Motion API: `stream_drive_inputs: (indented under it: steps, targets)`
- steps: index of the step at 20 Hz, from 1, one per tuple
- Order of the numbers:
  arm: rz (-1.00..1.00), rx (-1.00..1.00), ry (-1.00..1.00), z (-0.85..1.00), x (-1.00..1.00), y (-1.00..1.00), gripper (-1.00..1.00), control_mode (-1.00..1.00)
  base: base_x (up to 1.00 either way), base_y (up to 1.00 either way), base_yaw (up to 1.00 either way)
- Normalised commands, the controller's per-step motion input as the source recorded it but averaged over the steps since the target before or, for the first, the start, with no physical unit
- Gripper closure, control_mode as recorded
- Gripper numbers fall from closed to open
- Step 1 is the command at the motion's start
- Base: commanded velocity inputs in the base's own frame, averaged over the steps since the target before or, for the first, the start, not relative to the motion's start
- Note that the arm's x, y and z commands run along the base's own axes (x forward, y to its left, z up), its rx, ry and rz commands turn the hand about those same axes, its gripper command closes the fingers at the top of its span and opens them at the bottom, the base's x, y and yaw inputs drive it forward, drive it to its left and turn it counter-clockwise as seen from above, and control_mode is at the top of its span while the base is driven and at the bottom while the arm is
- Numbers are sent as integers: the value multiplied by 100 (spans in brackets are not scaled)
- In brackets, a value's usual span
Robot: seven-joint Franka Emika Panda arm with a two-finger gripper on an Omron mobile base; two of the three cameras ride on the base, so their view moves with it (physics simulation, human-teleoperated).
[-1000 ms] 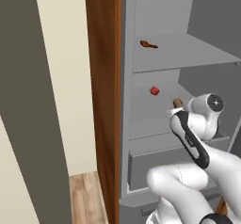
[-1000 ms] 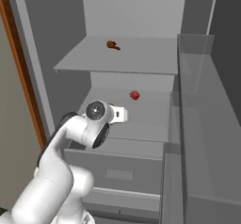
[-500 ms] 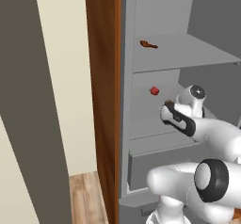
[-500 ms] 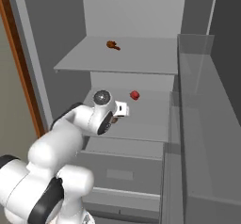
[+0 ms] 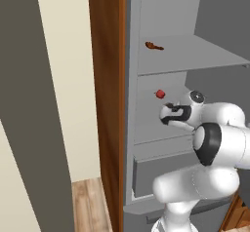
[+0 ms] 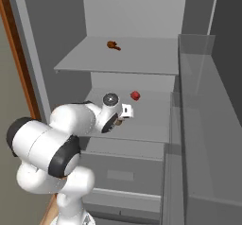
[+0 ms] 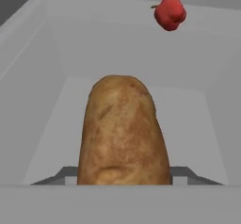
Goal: Transport the steak and potato to the fridge. Place the steak on the rack containing meat and place the potato on the rack containing the vegetable, ensuring meats and vegetables are on different racks.
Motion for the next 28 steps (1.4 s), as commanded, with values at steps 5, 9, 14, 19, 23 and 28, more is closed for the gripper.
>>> stream_drive_inputs:
  steps: [5,9,14,19,23,28]
  targets:
    - [3,0,3,-41,59,-8,100,-100,0,0,0]
    - [3,0,3,-41,62,-8,100,-100,0,0,0]
    - [3,0,1,-41,59,-12,100,-100,0,0,0]
    - [4,0,0,-42,55,-19,100,-100,0,0,0]
    - [2,-1,0,-42,47,-2,-100,-100,0,0,0]
    - [-2,0,0,3,-11,13,-100,-100,0,0,0]
